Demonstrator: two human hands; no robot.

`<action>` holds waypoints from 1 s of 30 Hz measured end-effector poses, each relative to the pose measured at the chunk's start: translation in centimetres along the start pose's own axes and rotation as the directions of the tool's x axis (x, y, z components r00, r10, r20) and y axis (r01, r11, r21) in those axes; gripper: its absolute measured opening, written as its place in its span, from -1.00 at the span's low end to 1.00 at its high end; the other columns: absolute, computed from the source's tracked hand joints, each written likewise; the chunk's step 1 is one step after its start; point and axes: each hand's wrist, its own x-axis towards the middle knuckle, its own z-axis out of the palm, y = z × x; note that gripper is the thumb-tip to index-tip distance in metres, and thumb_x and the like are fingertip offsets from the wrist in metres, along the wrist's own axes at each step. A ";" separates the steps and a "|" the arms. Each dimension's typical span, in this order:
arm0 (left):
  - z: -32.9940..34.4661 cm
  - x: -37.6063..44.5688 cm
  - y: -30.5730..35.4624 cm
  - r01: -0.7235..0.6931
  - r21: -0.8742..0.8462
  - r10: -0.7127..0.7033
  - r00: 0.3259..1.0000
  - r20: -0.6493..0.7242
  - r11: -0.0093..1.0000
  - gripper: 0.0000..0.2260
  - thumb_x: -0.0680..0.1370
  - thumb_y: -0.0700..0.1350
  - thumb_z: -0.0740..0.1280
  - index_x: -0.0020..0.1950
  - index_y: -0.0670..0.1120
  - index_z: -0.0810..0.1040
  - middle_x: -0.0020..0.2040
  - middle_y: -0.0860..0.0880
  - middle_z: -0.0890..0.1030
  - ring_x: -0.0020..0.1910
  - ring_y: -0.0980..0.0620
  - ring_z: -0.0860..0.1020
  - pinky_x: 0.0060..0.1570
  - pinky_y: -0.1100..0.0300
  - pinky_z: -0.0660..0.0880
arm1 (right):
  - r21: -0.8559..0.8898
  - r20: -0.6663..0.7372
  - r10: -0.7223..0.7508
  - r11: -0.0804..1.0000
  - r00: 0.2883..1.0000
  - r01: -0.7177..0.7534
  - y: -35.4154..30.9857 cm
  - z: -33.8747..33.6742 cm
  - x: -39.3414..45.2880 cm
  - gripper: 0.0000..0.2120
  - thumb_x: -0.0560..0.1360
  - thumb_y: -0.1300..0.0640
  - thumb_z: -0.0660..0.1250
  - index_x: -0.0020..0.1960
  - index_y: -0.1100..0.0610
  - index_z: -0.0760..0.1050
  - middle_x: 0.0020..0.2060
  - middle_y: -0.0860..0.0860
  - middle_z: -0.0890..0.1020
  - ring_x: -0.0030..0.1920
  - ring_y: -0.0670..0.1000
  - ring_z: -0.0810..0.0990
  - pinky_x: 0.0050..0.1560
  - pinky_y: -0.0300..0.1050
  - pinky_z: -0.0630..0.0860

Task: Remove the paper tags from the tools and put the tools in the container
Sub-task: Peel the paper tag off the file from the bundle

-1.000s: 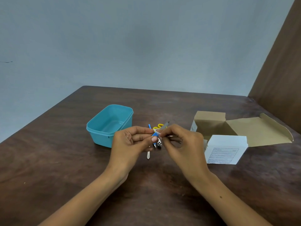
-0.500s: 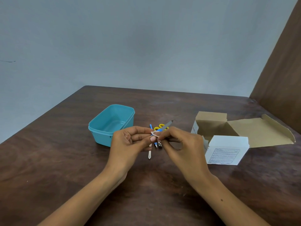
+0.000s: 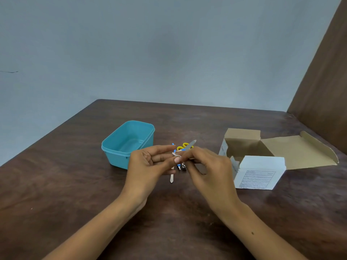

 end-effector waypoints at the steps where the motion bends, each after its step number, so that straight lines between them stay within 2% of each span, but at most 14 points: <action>1: 0.0 0.0 0.1 0.010 -0.004 -0.010 1.000 -0.007 1.000 -0.73 0.36 -0.31 0.46 0.03 -0.13 0.62 -0.19 -0.10 0.72 -0.21 0.04 0.69 -0.33 0.29 0.59 | 0.018 0.008 -0.007 1.000 1.000 0.006 -0.1 0.0 0.0 -0.78 0.38 0.43 0.40 -0.15 0.13 0.59 -0.18 -0.08 0.67 -0.09 -0.15 0.63 -0.12 -0.14 0.58; 3: -0.1 0.0 0.3 0.043 -0.030 -0.043 0.999 -0.005 0.999 -0.73 0.37 -0.29 0.45 0.05 -0.12 0.61 -0.18 -0.10 0.72 -0.19 0.04 0.69 -0.33 0.30 0.59 | 0.043 -0.005 -0.014 0.999 1.000 0.014 -0.1 -0.2 0.1 -0.77 0.39 0.43 0.40 -0.16 0.11 0.56 -0.19 -0.11 0.66 -0.11 -0.17 0.63 -0.13 -0.15 0.58; 7: 0.0 0.1 0.8 0.138 -0.114 -0.136 0.990 0.020 0.984 -0.85 0.49 -0.14 0.35 -0.01 -0.16 0.66 -0.15 -0.13 0.72 -0.14 -0.02 0.70 -0.31 0.28 0.60 | 0.033 -0.003 -0.011 0.999 1.000 0.011 0.1 -0.5 0.1 -0.84 0.39 0.38 0.39 -0.19 0.14 0.54 -0.19 -0.04 0.68 -0.09 -0.09 0.66 -0.17 -0.06 0.59; 12: 0.1 0.2 1.0 0.236 -0.168 -0.231 0.972 0.049 0.957 -0.72 0.56 -0.05 0.25 -0.07 -0.21 0.66 -0.18 -0.18 0.71 -0.26 0.01 0.69 -0.40 0.27 0.59 | -0.013 -0.006 -0.011 1.000 1.000 0.011 0.0 -0.6 0.0 -0.87 0.36 0.25 0.51 -0.17 0.13 0.58 -0.20 -0.07 0.68 -0.15 -0.13 0.64 -0.18 -0.11 0.58; 14: 0.1 0.1 1.1 0.253 -0.169 -0.245 0.967 0.064 0.953 -0.72 0.57 -0.06 0.24 -0.09 -0.21 0.67 -0.20 -0.19 0.71 -0.28 0.02 0.69 -0.40 0.26 0.60 | -0.049 -0.020 -0.012 0.999 1.000 0.011 0.0 -0.6 0.0 -0.89 0.38 0.21 0.50 -0.18 0.13 0.57 -0.24 -0.06 0.66 -0.20 -0.10 0.63 -0.23 -0.07 0.58; 17: 0.1 0.0 1.2 0.235 -0.155 -0.219 0.969 0.110 0.960 -0.77 0.57 -0.13 0.25 -0.06 -0.20 0.67 -0.14 -0.19 0.71 -0.16 -0.02 0.70 -0.34 0.25 0.62 | -0.129 -0.070 -0.053 0.991 0.996 0.043 -0.1 -0.9 0.3 -0.93 0.43 0.18 0.45 -0.15 0.11 0.57 -0.26 -0.07 0.66 -0.24 -0.10 0.63 -0.29 -0.06 0.57; 20: 0.1 -0.2 0.9 0.100 -0.029 -0.096 0.988 0.119 0.995 -0.86 0.52 -0.23 0.31 -0.01 -0.19 0.66 -0.15 -0.16 0.71 -0.14 -0.01 0.69 -0.33 0.26 0.60 | 0.009 -0.153 0.001 1.000 0.988 0.000 -0.4 -1.6 0.9 -0.94 0.43 0.23 0.46 -0.13 0.14 0.60 -0.22 -0.07 0.69 -0.20 -0.14 0.67 -0.22 -0.12 0.61; 23: -0.1 0.1 0.2 -0.025 0.150 0.014 0.997 0.072 0.988 -0.86 0.41 -0.26 0.45 -0.04 -0.15 0.69 -0.25 -0.17 0.68 -0.39 0.03 0.56 -0.42 0.27 0.51 | 0.226 -0.201 0.173 0.966 0.964 -0.126 -0.8 -2.3 1.5 -0.91 0.40 0.29 0.48 -0.13 0.14 0.64 -0.23 -0.08 0.71 -0.18 -0.16 0.68 -0.16 -0.31 0.57; 24: -0.2 0.2 -0.1 -0.051 0.214 0.037 0.997 0.071 0.976 -0.85 0.38 -0.23 0.48 -0.06 -0.12 0.70 -0.24 -0.19 0.66 -0.41 0.05 0.50 -0.41 0.28 0.47 | 0.306 -0.199 0.245 0.935 0.949 -0.177 -0.8 -2.5 1.6 -0.89 0.39 0.29 0.47 -0.13 0.13 0.65 -0.24 -0.09 0.71 -0.18 -0.16 0.68 -0.15 -0.34 0.55; 26: -0.4 0.4 -0.4 -0.084 0.302 0.059 0.994 0.093 0.950 -0.85 0.34 -0.19 0.52 -0.11 -0.04 0.72 -0.17 -0.13 0.66 -0.34 0.00 0.52 -0.32 0.21 0.50 | 0.408 -0.191 0.336 0.882 0.922 -0.236 -0.8 -2.6 1.8 -0.88 0.38 0.31 0.47 -0.13 0.13 0.66 -0.22 -0.08 0.71 -0.17 -0.14 0.68 -0.15 -0.37 0.52; 28: -0.2 0.4 -0.4 -0.099 0.323 0.066 0.992 0.111 0.941 -0.86 0.32 -0.18 0.54 -0.14 -0.04 0.72 -0.14 -0.06 0.67 -0.16 -0.08 0.60 -0.12 0.09 0.56 | 0.470 -0.182 0.387 0.841 0.904 -0.266 -0.8 -2.5 1.9 -0.87 0.38 0.32 0.47 -0.14 0.12 0.66 -0.22 -0.07 0.71 -0.19 -0.12 0.68 -0.16 -0.37 0.51; 30: 0.0 0.3 -0.3 -0.121 0.316 0.104 0.992 0.072 0.941 -0.87 0.30 -0.20 0.55 -0.19 -0.12 0.69 -0.21 -0.07 0.68 -0.18 -0.05 0.62 -0.12 0.07 0.57 | 0.544 -0.172 0.437 0.789 0.883 -0.285 -0.7 -2.3 2.0 -0.87 0.36 0.33 0.47 -0.16 0.12 0.66 -0.24 -0.07 0.72 -0.20 -0.11 0.68 -0.17 -0.35 0.52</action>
